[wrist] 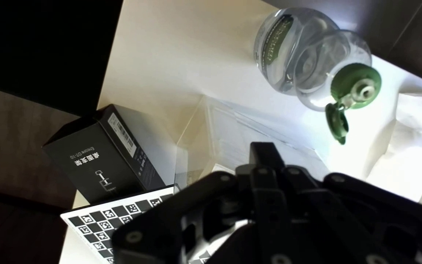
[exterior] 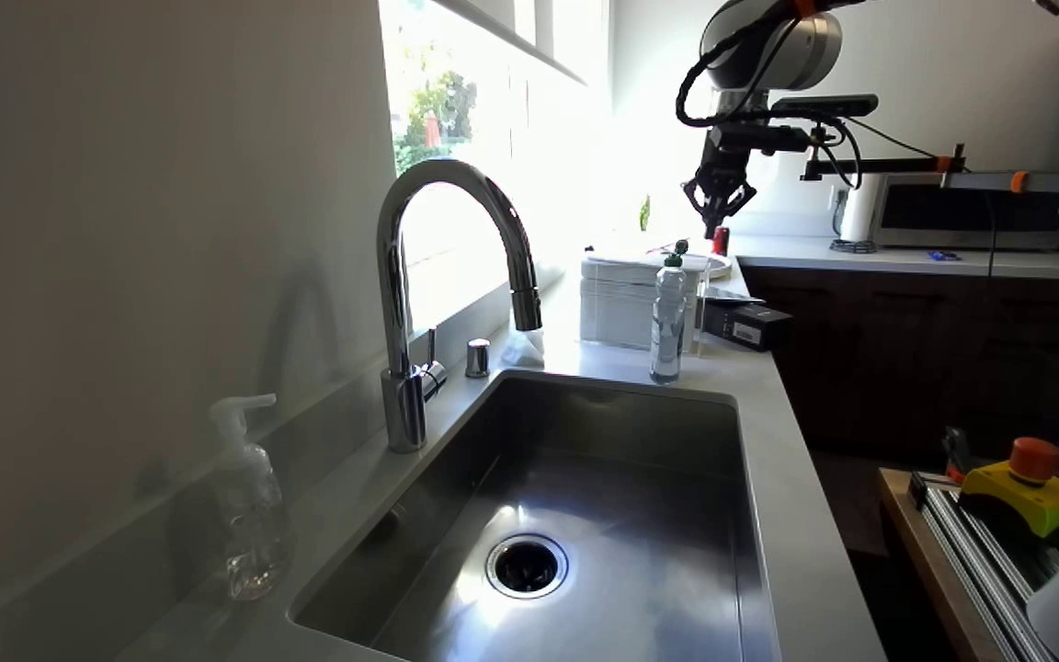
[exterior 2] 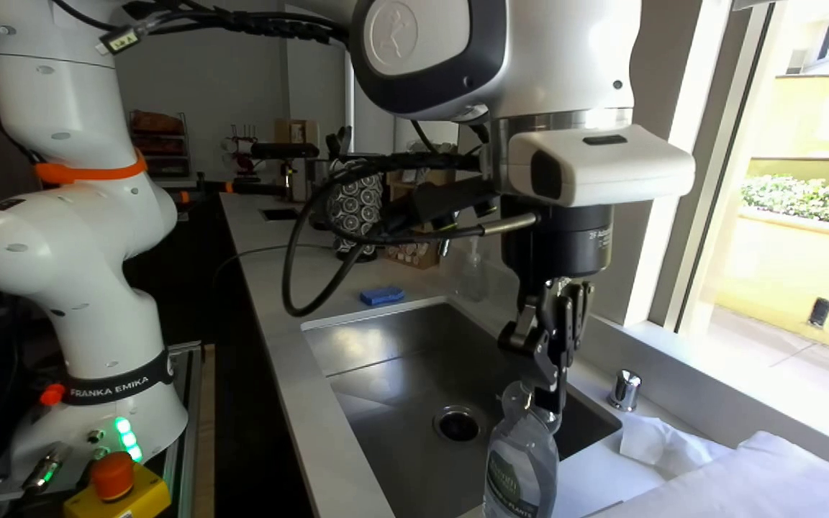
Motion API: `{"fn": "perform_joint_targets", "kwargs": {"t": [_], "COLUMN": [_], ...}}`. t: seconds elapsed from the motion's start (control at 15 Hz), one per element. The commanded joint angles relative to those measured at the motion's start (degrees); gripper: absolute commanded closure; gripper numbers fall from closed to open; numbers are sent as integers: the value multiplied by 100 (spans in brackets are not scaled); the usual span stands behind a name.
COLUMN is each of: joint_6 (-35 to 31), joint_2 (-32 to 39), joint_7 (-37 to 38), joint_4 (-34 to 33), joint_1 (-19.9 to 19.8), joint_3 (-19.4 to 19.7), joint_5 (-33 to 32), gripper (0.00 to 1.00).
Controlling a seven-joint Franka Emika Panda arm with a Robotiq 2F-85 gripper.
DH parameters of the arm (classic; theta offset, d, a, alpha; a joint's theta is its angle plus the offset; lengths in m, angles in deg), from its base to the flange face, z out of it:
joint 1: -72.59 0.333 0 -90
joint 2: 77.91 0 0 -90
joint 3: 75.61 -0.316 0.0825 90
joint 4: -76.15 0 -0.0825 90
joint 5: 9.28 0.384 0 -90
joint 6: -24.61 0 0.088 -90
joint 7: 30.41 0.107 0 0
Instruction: Close the lid on the bottle
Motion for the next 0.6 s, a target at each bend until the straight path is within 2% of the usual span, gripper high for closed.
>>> {"fn": "perform_joint_targets", "kwargs": {"t": [0.0, 0.53], "joint_6": [-97, -141], "joint_2": [140, 203], "joint_7": [-383, -748], "joint_4": [1, -34], "joint_1": [46, 69], "joint_3": [58, 29], "joint_5": [377, 868], "gripper": [100, 100]}}
